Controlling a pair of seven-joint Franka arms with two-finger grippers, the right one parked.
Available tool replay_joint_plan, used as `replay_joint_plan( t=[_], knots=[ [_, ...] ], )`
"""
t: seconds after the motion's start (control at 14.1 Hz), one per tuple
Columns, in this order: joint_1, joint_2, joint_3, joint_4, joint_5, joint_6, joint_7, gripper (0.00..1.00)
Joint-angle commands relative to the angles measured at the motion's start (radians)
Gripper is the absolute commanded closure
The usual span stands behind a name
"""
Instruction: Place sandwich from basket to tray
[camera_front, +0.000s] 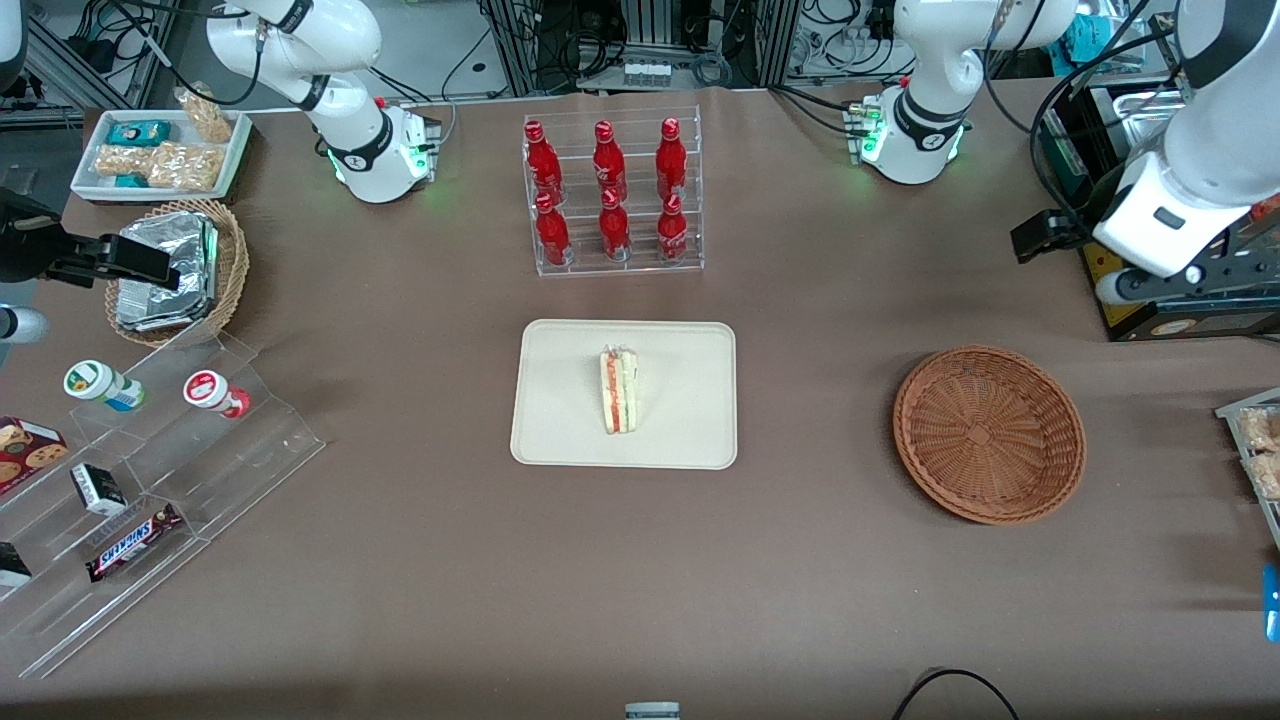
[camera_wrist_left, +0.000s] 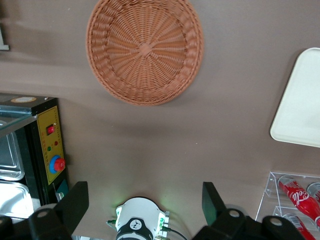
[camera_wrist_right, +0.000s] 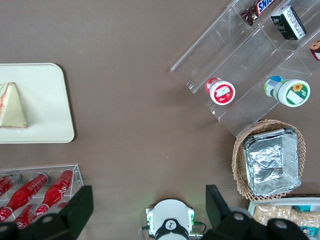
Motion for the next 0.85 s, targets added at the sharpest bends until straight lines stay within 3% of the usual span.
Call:
replay_joint_plan(
  t=[0.0, 0.14, 0.43, 0.78],
  knots=[
    [0.069, -0.031, -0.009, -0.041, -0.021, 0.027, 0.066, 0.00],
    [0.092, -0.017, -0.012, -0.024, -0.046, 0.026, 0.069, 0.00],
    [0.227, 0.035, -0.147, 0.051, -0.066, 0.019, 0.063, 0.00],
    [0.218, 0.042, -0.147, 0.062, -0.063, 0.021, 0.063, 0.00]
  ],
)
